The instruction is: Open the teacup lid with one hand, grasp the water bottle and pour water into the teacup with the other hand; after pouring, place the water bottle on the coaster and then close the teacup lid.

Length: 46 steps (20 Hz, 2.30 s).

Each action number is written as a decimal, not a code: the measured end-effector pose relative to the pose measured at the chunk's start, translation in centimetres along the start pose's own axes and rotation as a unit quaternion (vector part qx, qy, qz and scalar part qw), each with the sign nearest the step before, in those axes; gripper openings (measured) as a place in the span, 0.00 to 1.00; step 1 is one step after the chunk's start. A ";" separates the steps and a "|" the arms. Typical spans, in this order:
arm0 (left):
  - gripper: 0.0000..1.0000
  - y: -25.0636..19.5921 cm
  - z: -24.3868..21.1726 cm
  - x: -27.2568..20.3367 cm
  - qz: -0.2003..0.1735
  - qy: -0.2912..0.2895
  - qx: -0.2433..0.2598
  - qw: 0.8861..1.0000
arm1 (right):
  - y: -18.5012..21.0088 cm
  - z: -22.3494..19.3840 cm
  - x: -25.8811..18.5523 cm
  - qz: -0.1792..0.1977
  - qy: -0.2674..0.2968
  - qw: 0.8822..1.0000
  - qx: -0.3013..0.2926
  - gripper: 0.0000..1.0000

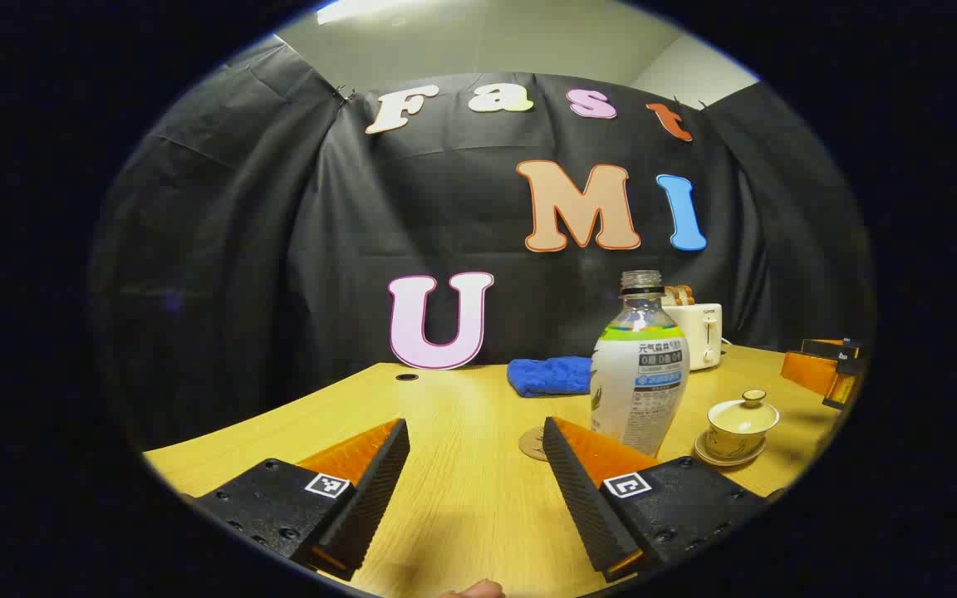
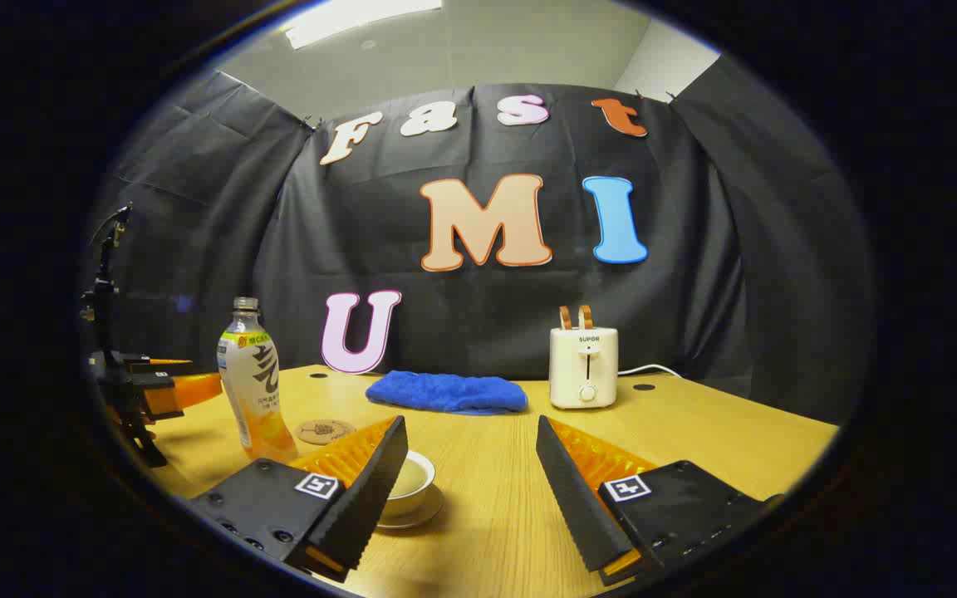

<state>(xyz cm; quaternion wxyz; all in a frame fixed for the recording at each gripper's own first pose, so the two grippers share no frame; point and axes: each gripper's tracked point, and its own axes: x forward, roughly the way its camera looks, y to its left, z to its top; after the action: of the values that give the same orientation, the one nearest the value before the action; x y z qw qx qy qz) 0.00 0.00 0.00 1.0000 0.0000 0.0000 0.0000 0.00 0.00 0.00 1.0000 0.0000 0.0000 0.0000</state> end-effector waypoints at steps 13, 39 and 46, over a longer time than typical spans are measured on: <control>0.95 0.0 -0.2 1.5 -0.001 -0.004 0.001 1.000 | -0.6 -0.3 0.5 -0.020 0.008 1.000 0.000 0.98; 0.95 0.5 -0.3 1.5 0.015 -0.004 -0.002 1.000 | -0.7 -0.4 0.8 -0.029 0.004 1.000 -0.001 0.94; 0.95 0.5 -0.3 1.6 0.015 -0.004 -0.002 1.000 | 1.9 -0.2 1.1 0.004 0.008 0.999 -0.037 0.94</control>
<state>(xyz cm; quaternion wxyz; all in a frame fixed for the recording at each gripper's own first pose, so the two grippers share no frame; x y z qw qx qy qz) 1.60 0.50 -0.33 0.9999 -0.0021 -0.0038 0.0151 1.07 1.89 -0.16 0.9993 -0.0366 0.0081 0.0040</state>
